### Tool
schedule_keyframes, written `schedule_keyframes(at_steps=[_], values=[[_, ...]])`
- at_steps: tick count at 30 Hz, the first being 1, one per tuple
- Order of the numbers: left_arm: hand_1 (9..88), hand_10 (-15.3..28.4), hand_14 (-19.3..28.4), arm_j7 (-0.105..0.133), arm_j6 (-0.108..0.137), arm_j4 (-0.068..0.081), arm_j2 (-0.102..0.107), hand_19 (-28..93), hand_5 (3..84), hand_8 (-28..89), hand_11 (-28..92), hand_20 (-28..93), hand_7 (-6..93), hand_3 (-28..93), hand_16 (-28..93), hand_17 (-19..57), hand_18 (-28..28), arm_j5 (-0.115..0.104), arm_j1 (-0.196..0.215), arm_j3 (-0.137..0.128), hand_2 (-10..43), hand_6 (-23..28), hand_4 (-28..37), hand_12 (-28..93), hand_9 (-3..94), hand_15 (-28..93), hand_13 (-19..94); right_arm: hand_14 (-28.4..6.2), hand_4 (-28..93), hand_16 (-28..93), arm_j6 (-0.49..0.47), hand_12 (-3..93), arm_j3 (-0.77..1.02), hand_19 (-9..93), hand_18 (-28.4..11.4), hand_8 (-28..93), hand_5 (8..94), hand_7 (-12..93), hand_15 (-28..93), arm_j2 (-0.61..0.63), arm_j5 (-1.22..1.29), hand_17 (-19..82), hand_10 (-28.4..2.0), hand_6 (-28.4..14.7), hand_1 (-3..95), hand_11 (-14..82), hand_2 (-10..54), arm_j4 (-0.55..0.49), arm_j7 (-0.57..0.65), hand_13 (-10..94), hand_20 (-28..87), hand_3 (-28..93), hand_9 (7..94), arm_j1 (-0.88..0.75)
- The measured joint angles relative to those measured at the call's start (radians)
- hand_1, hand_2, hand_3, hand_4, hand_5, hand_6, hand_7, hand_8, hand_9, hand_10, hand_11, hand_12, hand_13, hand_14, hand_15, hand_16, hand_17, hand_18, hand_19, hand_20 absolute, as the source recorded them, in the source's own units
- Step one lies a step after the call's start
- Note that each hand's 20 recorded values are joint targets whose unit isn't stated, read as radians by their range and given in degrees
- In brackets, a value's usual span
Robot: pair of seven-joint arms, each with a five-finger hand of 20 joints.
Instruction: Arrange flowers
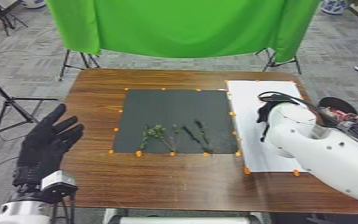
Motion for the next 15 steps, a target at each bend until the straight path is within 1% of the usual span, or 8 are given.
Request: schedule_keyframes(at_steps=[2,4,9,12,15], values=[[29.9,18.9,25.7,0.009,0.000,0.002,0.011,51,35.1,-8,29,5,10.5,65,-12,-7.9,25.9,-0.008,-0.003,0.006,7.0,8.7,-20.7,11,30.8,56,20,-13.0,-19,11,0.002,14.9,-0.002,93,-12.6,-8,56.1,17,58,0.000,0.001,60,-22.5,-8.5,40.1,18.5,-2.4,0.009,0.000,77,-6,74,67.6,0.005],[29.9,19.0,25.7,0.011,0.000,0.004,0.018,51,35.1,-8,29,5,10.5,65,-12,-7.9,25.9,-0.011,-0.006,0.008,7.0,8.7,-20.6,11,30.9,56,20,-12.9,-19,11,0.003,15.0,0.001,93,-12.5,-8,56.0,17,58,0.001,0.007,60,-22.2,-8.2,40.8,18.6,-2.7,0.018,0.001,77,-6,74,67.8,0.006],[30.0,18.9,25.7,0.011,-0.003,0.006,0.020,51,35.1,-8,29,5,10.5,65,-12,-7.9,25.8,-0.016,-0.009,0.008,7.0,8.7,-20.7,11,30.9,56,20,-12.9,-19,11,0.002,15.1,0.002,93,-12.3,-9,56.4,18,58,0.001,0.030,60,-21.1,-7.1,42.0,19.0,-2.7,0.033,0.001,77,-6,74,68.2,0.006],[29.9,19.0,25.7,0.016,-0.003,0.007,0.027,51,35.1,-8,29,5,10.5,65,-12,-7.9,25.8,-0.024,-0.010,0.008,7.1,8.7,-20.7,11,30.9,56,20,-12.7,-20,11,0.001,15.1,0.000,93,-12.4,-9,55.1,18,58,-0.002,0.047,59,-20.9,-6.6,41.6,19.1,-3.0,0.044,0.000,77,-6,74,68.1,0.006],[29.9,19.0,25.8,0.019,-0.003,0.008,0.032,51,35.1,-8,29,5,10.6,65,-12,-7.9,25.8,-0.027,-0.016,0.013,7.0,8.7,-20.6,11,31.0,56,20,-12.7,-20,11,0.002,15.1,-0.005,93,-12.3,-9,54.3,18,57,-0.009,0.056,59,-20.9,-6.7,41.2,19.2,-3.5,0.052,-0.003,77,-7,74,68.3,0.004]])
